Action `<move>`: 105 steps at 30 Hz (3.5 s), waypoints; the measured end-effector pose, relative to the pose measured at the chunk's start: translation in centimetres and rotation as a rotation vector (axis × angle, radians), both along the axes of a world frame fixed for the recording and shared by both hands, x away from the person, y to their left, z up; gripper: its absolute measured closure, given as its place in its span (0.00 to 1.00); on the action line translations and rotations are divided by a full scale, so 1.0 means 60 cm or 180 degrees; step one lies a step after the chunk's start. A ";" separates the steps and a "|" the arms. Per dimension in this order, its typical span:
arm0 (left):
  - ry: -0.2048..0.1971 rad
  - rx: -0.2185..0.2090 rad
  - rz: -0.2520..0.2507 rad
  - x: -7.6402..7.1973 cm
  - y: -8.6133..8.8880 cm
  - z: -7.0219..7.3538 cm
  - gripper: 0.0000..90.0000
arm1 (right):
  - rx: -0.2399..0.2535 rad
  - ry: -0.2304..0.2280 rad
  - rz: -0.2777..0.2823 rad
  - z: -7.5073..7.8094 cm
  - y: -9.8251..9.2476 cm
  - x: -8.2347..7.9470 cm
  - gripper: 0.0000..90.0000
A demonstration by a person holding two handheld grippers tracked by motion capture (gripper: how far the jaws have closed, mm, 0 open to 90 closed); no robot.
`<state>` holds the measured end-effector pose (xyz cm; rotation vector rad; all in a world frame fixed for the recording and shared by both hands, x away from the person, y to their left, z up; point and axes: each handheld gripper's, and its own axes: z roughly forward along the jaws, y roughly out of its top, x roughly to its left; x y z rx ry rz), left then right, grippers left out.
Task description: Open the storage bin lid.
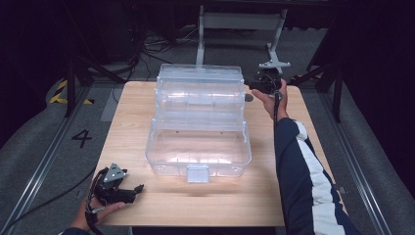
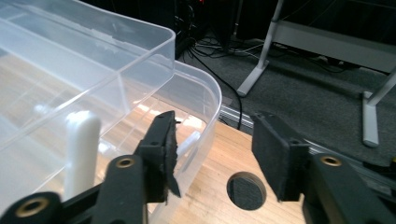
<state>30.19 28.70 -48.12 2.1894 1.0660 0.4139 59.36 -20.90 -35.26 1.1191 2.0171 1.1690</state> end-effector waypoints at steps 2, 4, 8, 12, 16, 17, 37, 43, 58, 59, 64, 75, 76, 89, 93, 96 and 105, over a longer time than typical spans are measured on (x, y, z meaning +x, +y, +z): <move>0.0007 -0.0007 0.0002 0.000 0.000 0.000 0.16 | -0.0057 -0.0005 0.0027 0.004 0.000 -0.006 0.53; -0.0005 0.0003 0.0002 0.000 0.000 0.000 0.16 | -0.0091 -0.0003 0.0057 0.008 -0.002 -0.013 0.51; -0.0021 0.0001 0.0007 0.000 0.000 -0.001 0.16 | -0.0169 -0.0026 0.0120 0.017 -0.002 -0.029 0.48; -0.0021 0.0003 0.0007 0.000 0.000 -0.001 0.16 | -0.0277 -0.0018 0.0180 0.029 0.000 -0.044 0.43; -0.0021 0.0004 0.0007 0.000 0.000 -0.001 0.16 | -0.0320 -0.0034 0.0242 0.038 -0.001 -0.057 0.40; -0.0020 0.0002 0.0008 0.000 0.000 -0.001 0.16 | -0.0345 -0.0049 0.0249 0.039 -0.001 -0.060 0.40; -0.0019 0.0000 0.0010 0.000 0.000 -0.001 0.16 | -0.0584 0.0012 0.0491 0.057 -0.021 -0.127 0.34; -0.0020 0.0003 0.0008 0.000 0.000 -0.001 0.16 | -0.0617 0.0006 0.0568 0.053 -0.025 -0.153 0.33; -0.0019 0.0001 0.0013 0.000 0.000 -0.001 0.16 | -0.0691 -0.0067 0.0681 0.041 -0.052 -0.223 0.32; -0.0018 0.0002 0.0012 0.000 0.000 -0.001 0.16 | -0.0709 -0.0072 0.0669 0.040 -0.054 -0.228 0.31; -0.0017 0.0002 0.0012 0.000 0.000 -0.001 0.16 | -0.0773 -0.0086 0.0667 0.030 -0.067 -0.252 0.30; -0.0018 -0.0002 0.0020 0.000 -0.001 -0.001 0.16 | -0.0880 -0.0072 0.0634 -0.001 -0.093 -0.298 0.28; -0.0015 -0.0006 0.0022 0.000 -0.001 -0.001 0.16 | -0.0899 -0.0078 0.0632 -0.005 -0.095 -0.302 0.28; -0.0016 -0.0007 0.0025 0.000 -0.001 -0.001 0.16 | -0.0974 0.0089 0.0584 -0.074 -0.121 -0.347 0.26; -0.0015 -0.0006 0.0026 0.000 -0.001 -0.001 0.16 | -0.0916 0.0152 0.0570 -0.092 -0.133 -0.360 0.25; -0.0001 -0.0013 0.0031 0.000 -0.002 -0.001 0.16 | -0.0908 0.0188 0.0522 -0.106 -0.145 -0.370 0.25; 0.0025 -0.0003 -0.0022 0.007 -0.005 -0.001 0.13 | -0.0846 0.0347 0.0401 -0.147 -0.176 -0.394 0.24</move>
